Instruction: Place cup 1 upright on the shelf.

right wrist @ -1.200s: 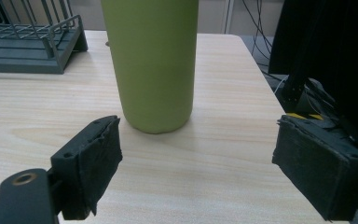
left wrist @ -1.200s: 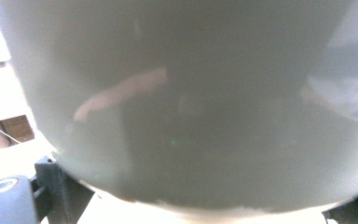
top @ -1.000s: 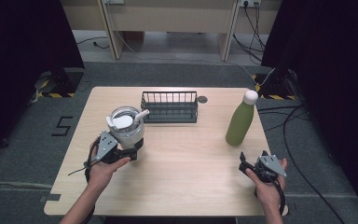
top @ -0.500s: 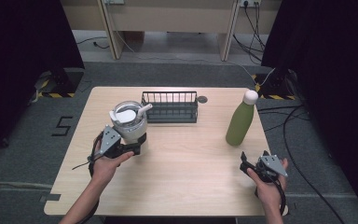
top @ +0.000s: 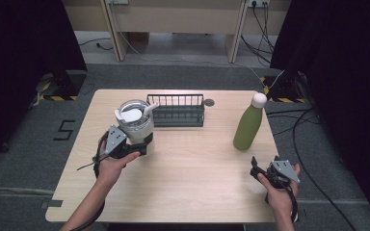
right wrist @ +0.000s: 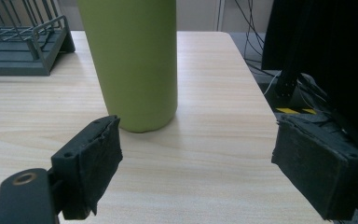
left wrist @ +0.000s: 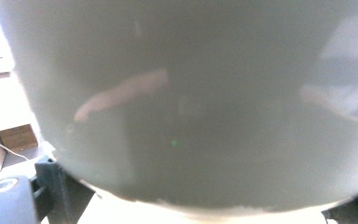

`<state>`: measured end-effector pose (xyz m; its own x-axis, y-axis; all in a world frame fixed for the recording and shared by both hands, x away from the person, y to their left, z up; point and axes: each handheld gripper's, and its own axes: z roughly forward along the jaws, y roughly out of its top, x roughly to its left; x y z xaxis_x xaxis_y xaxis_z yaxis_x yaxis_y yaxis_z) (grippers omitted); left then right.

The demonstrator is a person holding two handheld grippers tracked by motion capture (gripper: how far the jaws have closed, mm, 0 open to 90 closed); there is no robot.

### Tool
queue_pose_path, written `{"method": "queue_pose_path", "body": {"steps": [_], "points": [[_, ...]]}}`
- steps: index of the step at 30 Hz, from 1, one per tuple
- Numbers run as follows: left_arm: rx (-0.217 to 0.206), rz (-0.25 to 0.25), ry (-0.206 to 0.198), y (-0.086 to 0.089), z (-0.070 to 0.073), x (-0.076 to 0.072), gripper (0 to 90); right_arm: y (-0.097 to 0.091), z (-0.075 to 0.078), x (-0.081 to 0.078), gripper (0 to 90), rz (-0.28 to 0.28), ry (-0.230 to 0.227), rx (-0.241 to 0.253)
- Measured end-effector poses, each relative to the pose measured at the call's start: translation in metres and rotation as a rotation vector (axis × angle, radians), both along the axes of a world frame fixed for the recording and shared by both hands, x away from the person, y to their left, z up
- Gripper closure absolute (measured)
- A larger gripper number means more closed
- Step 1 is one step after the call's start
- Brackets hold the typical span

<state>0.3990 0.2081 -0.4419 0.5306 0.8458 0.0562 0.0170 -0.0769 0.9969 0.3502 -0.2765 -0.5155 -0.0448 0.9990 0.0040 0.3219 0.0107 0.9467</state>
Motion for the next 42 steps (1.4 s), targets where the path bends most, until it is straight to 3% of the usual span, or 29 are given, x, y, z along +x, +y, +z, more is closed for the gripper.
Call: {"method": "queue_pose_path", "body": {"steps": [42], "points": [[-0.011, 0.019, -0.027, -0.008, 0.020, 0.033, 9.0, -0.001, -0.002, 0.001, 15.1, -0.003, 0.008, -0.002]]}}
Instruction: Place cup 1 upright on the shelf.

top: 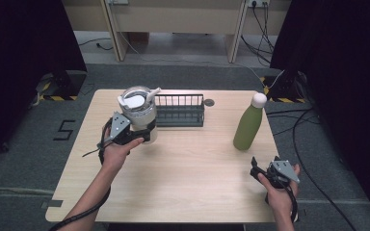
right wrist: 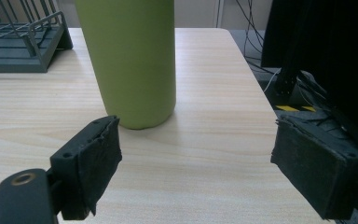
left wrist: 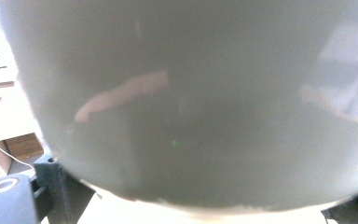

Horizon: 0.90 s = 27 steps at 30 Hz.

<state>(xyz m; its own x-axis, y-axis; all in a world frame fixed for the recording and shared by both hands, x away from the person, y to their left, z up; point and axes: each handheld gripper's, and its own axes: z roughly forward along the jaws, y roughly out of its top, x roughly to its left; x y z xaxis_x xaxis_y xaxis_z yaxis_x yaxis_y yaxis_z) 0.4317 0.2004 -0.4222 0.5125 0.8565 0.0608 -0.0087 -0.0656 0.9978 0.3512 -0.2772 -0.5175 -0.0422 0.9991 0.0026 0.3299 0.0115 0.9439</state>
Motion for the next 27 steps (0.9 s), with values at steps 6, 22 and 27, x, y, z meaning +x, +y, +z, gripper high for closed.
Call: {"method": "queue_pose_path", "body": {"steps": [6, 22, 27], "points": [[-0.002, 0.000, -0.004, -0.001, 0.002, 0.004, 9.0, 0.000, 0.000, 0.000, 15.2, -0.004, 0.001, -0.001], [-0.014, 0.010, -0.013, -0.001, 0.011, 0.014, 9.0, 0.000, -0.001, 0.000, 15.2, -0.002, 0.000, -0.003], [-0.015, 0.012, -0.017, -0.002, 0.013, 0.017, 9.0, 0.001, -0.001, 0.000, 15.1, -0.002, -0.001, -0.002]]}}
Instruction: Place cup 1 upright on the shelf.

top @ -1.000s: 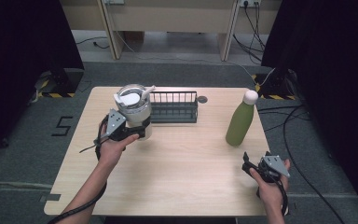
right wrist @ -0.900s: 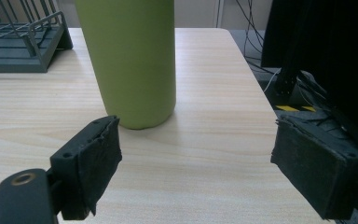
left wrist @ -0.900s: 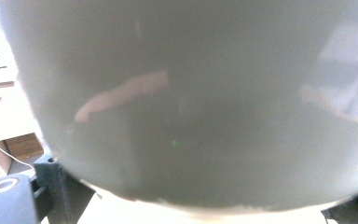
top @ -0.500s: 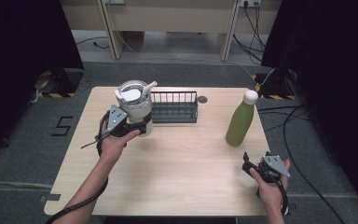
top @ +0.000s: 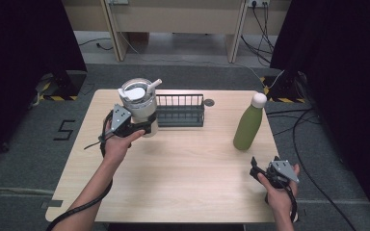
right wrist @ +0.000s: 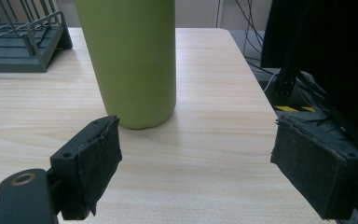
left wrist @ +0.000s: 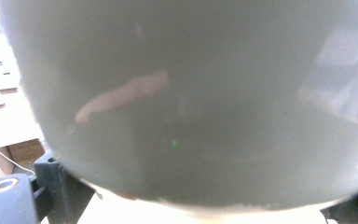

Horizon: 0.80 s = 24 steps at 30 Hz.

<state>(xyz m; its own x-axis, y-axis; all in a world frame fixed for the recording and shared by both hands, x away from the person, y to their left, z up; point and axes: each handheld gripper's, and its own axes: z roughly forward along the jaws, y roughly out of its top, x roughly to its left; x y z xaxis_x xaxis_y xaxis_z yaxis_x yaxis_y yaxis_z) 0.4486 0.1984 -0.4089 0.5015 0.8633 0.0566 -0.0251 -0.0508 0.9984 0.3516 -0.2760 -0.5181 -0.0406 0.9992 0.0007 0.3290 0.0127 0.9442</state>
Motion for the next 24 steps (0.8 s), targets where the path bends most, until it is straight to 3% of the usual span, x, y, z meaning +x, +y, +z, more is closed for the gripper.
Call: {"method": "queue_pose_path", "body": {"steps": [24], "points": [[-0.010, 0.005, -0.007, -0.005, 0.008, 0.017, 9.0, 0.000, 0.000, 0.000, 15.1, -0.003, -0.003, 0.000]]}}
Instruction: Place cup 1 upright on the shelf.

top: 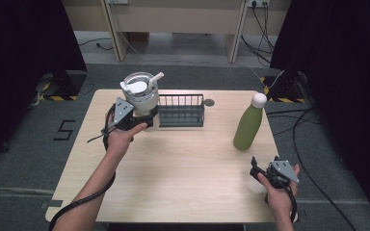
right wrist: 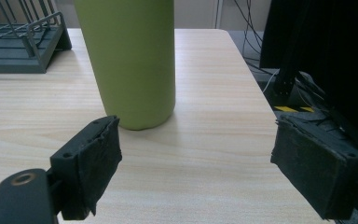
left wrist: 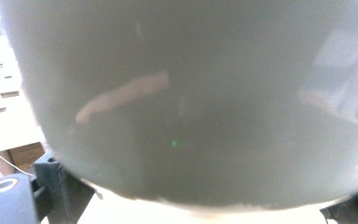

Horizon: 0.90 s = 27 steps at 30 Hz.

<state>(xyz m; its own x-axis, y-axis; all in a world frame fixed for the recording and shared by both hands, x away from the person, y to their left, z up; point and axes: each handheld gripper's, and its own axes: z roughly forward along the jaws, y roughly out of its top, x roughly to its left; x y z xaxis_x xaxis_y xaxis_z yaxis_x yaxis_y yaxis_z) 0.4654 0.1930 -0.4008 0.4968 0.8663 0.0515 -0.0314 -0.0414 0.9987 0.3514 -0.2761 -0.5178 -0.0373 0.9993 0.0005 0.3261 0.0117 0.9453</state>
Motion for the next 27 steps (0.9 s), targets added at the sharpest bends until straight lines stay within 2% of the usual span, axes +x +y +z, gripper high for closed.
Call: {"method": "queue_pose_path", "body": {"steps": [27], "points": [[-0.007, 0.009, 0.000, -0.007, 0.006, 0.017, 9.1, -0.001, -0.001, 0.000, 15.1, -0.001, -0.001, -0.003]]}}
